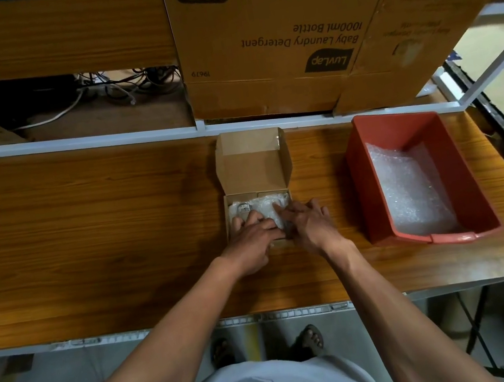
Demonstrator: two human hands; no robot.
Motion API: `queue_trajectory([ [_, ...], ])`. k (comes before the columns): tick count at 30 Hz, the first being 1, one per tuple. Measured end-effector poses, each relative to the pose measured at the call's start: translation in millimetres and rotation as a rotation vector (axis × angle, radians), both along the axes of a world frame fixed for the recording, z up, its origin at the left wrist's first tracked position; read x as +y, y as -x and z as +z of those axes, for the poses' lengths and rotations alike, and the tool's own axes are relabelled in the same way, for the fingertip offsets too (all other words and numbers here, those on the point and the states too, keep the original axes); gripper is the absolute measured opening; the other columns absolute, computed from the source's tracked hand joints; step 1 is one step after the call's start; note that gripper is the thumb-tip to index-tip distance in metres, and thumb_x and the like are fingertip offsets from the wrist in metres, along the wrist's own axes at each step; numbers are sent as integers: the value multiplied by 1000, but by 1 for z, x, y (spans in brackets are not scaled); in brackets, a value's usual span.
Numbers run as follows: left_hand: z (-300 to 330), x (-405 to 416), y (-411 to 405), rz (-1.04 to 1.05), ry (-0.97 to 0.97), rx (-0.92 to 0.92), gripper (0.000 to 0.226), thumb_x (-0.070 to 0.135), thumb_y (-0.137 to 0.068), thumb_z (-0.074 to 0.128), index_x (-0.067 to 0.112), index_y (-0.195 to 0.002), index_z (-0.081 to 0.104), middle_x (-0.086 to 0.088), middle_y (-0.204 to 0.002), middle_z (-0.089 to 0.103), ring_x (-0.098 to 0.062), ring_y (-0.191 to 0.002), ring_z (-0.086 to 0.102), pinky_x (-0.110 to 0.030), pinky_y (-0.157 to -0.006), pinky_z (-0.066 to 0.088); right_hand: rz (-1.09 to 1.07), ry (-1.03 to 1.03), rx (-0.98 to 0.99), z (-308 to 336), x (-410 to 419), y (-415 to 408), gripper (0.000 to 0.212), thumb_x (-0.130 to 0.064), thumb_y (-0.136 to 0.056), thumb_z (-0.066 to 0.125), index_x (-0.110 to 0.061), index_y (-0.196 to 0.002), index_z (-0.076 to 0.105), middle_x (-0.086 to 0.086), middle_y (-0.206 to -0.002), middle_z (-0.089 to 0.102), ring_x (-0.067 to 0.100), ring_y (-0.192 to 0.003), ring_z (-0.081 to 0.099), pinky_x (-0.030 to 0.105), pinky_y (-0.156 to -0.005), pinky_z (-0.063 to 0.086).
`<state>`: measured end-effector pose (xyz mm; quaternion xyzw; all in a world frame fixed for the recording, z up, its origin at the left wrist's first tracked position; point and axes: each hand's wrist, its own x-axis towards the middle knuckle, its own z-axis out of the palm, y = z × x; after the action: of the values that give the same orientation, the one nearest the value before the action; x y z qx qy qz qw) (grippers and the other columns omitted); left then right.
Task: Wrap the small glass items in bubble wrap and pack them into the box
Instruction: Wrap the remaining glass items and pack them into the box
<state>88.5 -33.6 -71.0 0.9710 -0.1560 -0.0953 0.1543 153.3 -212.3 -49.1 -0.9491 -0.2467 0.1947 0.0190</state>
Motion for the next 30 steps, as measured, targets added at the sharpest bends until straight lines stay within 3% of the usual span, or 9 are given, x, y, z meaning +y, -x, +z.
queue_trajectory([
  [3,4,-1,-3,-25,-32,4,49,13,-96,60,38,-138,63,15,-136,57,-20,-124,37,-46,-91,28,1,11,-4,1,1,0,79,-35,-102,60,-42,-167,17,-3,-163,36,34,-127,36,45,-99,36],
  [8,10,-3,-5,-49,-93,30,49,15,-96,61,38,-139,62,15,-139,56,-19,-126,35,-44,-88,21,-2,30,-11,-1,4,-3,76,-42,-104,58,-43,-166,14,-3,-164,36,33,-126,37,45,-98,37],
  [14,15,-8,-10,-91,-199,43,52,21,-90,67,43,-136,62,15,-132,59,-22,-126,37,-52,-96,29,-7,47,-37,-4,6,-3,78,-42,-104,58,-44,-166,13,-4,-164,38,33,-126,37,44,-95,36],
  [21,21,-11,-5,-112,-259,39,59,17,-92,64,45,-144,57,12,-140,55,-24,-131,34,-53,-105,28,-41,-11,-82,-8,6,0,81,-37,-99,68,-44,-165,21,-6,-162,44,30,-126,40,40,-93,36],
  [26,25,-5,-7,-104,-233,72,60,17,-90,67,44,-142,59,13,-138,59,-23,-132,35,-52,-102,26,-68,-73,-93,-12,6,1,82,-35,-97,72,-42,-165,25,-3,-162,46,29,-126,41,40,-95,38],
  [30,13,4,2,-46,-180,58,66,11,-88,65,43,-146,56,18,-150,53,-22,-134,33,-55,-107,26,-94,-178,-115,-14,5,6,69,-25,-90,77,-29,-150,44,1,-145,61,31,-119,46,41,-87,37],
])
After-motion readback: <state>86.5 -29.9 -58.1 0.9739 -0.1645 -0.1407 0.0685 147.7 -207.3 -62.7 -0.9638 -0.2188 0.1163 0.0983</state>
